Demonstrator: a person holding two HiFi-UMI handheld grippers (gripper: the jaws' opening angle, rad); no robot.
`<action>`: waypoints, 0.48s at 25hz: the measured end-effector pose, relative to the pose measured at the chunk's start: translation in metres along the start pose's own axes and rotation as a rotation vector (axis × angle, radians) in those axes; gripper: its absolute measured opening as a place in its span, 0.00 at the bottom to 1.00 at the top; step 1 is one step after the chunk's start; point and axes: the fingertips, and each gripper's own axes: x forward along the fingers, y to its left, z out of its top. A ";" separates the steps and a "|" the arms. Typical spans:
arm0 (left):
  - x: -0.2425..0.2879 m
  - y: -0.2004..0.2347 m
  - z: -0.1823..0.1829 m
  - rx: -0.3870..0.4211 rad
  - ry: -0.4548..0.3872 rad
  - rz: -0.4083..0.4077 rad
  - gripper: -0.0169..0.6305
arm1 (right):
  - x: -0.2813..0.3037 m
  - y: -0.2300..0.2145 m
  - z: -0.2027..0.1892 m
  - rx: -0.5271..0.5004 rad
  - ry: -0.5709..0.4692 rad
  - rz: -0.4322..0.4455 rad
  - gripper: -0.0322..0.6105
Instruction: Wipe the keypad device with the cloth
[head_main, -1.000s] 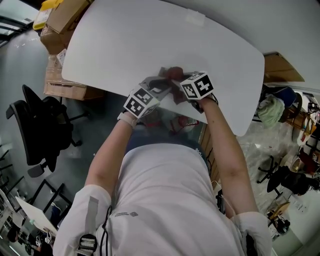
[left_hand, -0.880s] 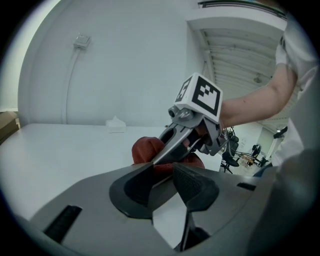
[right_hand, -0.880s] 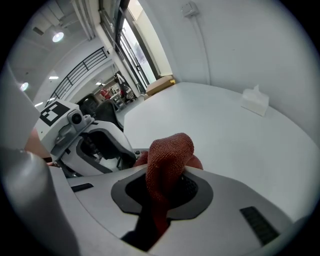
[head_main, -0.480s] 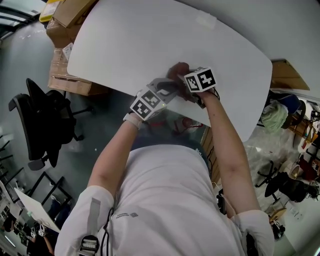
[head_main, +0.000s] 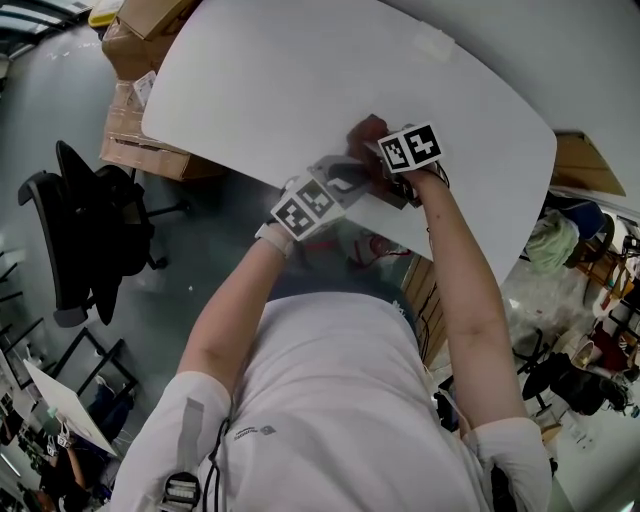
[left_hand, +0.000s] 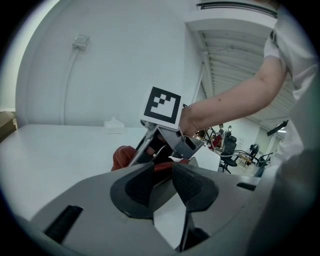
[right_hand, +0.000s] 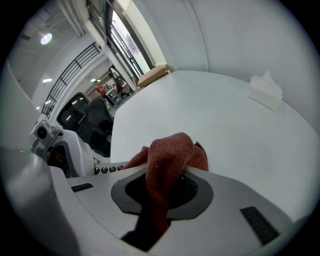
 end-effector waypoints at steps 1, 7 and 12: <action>0.000 0.000 0.000 -0.002 -0.001 -0.001 0.21 | 0.001 0.001 0.001 0.002 0.000 0.006 0.17; -0.001 -0.001 -0.001 -0.019 -0.005 -0.002 0.19 | 0.007 0.008 0.008 -0.054 -0.001 0.028 0.17; -0.002 0.000 0.001 -0.024 -0.018 0.016 0.18 | 0.008 0.018 0.014 -0.128 0.006 0.055 0.17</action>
